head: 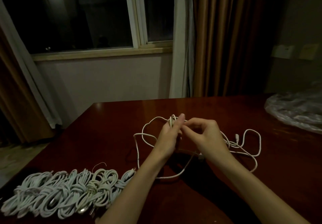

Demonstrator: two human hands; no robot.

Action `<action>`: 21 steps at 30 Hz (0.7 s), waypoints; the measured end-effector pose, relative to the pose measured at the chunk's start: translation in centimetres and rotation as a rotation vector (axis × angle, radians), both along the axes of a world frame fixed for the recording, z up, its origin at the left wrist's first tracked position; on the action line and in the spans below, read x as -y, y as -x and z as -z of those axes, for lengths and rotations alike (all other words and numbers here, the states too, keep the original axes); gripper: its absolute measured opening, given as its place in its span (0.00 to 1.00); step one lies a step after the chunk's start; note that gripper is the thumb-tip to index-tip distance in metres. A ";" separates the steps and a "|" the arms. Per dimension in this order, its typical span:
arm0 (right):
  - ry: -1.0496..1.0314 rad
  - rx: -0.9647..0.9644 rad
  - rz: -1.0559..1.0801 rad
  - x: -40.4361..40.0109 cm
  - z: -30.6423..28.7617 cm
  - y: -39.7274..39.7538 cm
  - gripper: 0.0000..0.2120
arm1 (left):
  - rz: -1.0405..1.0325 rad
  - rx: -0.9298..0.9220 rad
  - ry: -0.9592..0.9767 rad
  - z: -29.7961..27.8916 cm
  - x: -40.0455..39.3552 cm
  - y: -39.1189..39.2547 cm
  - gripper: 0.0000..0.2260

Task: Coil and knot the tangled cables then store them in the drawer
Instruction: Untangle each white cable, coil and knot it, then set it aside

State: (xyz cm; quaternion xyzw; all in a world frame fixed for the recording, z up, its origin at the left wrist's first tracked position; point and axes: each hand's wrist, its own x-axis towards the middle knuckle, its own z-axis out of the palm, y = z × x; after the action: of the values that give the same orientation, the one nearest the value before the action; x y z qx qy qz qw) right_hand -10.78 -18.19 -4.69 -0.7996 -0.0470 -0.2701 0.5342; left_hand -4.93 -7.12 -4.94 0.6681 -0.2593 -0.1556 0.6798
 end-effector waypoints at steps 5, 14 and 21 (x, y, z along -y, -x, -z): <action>0.016 -0.042 -0.025 -1.1 0.8 -0.3 0.07 | -0.095 -0.116 0.015 0.2 0.0 -0.2 0.18; -0.089 -0.161 -0.299 -1.2 -0.2 0.5 0.11 | -0.138 -0.476 0.544 -0.2 -1.2 -2.2 0.21; 0.158 -0.331 -0.280 -1.4 0.9 0.1 0.10 | 0.022 -0.582 0.634 -0.3 -1.7 -2.3 0.21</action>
State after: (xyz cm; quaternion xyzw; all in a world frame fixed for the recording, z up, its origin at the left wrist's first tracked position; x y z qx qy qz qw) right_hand -10.92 -16.78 -5.55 -0.8581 -0.0904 -0.0541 0.5025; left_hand -2.59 -5.45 -4.60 0.3516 -0.0990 -0.2573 0.8946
